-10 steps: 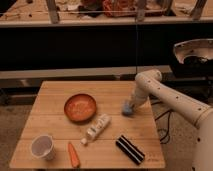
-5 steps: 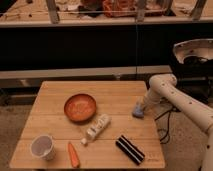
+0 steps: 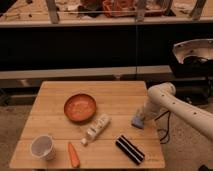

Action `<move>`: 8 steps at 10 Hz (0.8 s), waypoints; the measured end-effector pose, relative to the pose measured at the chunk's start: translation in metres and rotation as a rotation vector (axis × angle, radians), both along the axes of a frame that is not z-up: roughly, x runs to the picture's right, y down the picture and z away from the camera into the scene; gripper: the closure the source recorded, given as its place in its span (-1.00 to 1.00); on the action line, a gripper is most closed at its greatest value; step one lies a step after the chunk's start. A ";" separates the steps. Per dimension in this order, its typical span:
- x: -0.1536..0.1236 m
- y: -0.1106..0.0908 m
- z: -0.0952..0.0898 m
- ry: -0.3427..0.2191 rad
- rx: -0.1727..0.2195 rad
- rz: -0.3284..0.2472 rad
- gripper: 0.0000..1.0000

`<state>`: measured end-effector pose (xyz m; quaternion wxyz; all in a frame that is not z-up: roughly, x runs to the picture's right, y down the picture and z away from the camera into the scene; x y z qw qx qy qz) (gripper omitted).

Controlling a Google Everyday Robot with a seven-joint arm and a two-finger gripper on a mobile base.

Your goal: Wipe the white sponge on the table

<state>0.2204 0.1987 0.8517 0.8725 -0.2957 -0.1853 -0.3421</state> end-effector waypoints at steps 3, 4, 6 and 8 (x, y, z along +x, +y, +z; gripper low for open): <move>-0.054 -0.001 -0.009 -0.028 0.017 -0.070 0.93; -0.071 -0.004 -0.010 -0.039 0.023 -0.096 0.93; -0.091 -0.017 -0.004 -0.055 0.027 -0.136 0.93; -0.098 -0.037 0.009 -0.065 0.028 -0.153 0.93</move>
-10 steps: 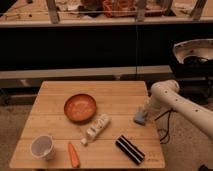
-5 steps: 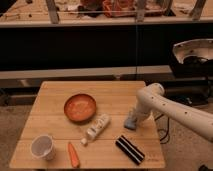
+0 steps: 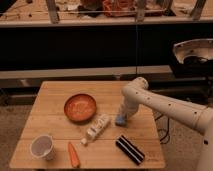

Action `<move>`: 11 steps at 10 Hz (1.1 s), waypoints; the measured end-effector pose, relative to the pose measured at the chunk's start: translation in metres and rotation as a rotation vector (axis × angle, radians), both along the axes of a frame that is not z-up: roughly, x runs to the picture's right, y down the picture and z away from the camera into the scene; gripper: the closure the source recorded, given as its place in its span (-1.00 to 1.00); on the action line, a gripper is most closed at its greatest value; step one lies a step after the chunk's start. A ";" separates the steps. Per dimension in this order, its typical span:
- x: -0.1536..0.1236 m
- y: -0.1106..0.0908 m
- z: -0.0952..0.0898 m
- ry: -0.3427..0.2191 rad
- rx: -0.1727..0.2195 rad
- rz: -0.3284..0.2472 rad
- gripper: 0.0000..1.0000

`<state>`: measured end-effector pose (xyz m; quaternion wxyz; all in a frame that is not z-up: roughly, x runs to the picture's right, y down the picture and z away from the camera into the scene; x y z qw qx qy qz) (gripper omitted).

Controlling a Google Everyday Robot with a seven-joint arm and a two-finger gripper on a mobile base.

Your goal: Wipe the white sponge on the table

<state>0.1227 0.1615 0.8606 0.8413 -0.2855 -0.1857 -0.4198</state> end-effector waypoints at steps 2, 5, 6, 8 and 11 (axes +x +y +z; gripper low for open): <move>0.005 -0.025 0.011 -0.008 0.012 0.011 0.93; 0.040 -0.041 0.017 0.003 0.015 0.049 0.93; 0.058 -0.039 0.018 0.016 0.009 0.069 0.93; 0.074 -0.031 0.021 0.035 -0.004 0.090 0.93; 0.091 -0.006 0.020 0.049 -0.017 0.131 0.93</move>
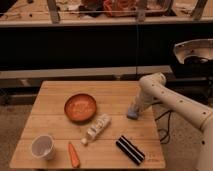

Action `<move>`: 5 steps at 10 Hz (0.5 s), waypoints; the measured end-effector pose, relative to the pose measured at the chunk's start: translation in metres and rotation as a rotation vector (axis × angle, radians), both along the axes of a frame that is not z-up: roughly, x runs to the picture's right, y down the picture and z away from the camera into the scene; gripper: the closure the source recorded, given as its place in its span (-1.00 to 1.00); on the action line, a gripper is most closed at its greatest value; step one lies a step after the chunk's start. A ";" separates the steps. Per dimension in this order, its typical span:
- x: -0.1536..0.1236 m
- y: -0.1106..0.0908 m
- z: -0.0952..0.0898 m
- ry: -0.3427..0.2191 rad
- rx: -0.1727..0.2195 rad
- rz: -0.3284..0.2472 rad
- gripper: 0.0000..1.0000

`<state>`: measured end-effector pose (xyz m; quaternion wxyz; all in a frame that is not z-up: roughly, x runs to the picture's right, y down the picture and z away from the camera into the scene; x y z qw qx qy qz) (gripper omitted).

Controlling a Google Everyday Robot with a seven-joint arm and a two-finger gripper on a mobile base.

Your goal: Wipe the white sponge on the table

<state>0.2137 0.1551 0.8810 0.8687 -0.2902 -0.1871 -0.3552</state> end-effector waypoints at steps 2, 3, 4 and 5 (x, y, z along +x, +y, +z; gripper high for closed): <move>0.014 0.026 -0.019 0.015 -0.003 0.033 0.93; 0.015 0.034 -0.025 0.018 -0.005 0.036 0.93; 0.014 0.043 -0.033 0.020 -0.008 0.034 0.93; 0.009 0.050 -0.039 0.018 -0.010 0.025 0.93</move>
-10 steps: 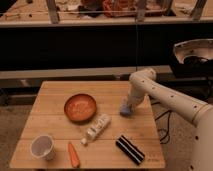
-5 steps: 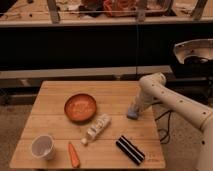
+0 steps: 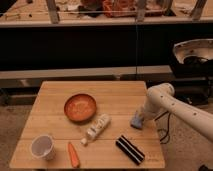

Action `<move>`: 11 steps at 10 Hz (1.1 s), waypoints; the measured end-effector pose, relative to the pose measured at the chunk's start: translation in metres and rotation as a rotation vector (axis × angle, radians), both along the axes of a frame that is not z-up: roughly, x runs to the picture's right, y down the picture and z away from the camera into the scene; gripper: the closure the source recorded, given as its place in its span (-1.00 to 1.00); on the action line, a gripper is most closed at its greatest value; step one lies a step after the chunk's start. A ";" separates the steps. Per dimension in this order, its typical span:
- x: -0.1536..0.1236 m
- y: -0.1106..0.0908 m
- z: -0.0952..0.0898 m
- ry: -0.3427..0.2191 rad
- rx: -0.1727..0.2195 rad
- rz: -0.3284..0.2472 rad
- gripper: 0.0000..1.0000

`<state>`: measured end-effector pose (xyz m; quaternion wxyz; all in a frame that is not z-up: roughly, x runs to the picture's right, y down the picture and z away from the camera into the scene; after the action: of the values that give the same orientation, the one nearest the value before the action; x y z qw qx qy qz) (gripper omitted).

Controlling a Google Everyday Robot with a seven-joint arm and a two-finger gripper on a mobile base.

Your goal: Wipe the white sponge on the table

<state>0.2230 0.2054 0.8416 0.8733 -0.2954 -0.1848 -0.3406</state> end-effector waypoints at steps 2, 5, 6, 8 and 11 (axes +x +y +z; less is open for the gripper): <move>-0.020 0.003 -0.005 -0.016 0.005 -0.025 0.93; -0.069 -0.004 -0.007 -0.051 0.017 -0.088 0.93; -0.085 -0.009 -0.006 -0.065 0.024 -0.112 0.93; -0.103 -0.026 0.002 -0.083 0.030 -0.149 0.93; -0.098 -0.067 0.024 -0.091 0.047 -0.153 0.93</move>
<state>0.1246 0.1381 0.8654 0.8420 -0.2723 -0.1934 -0.4236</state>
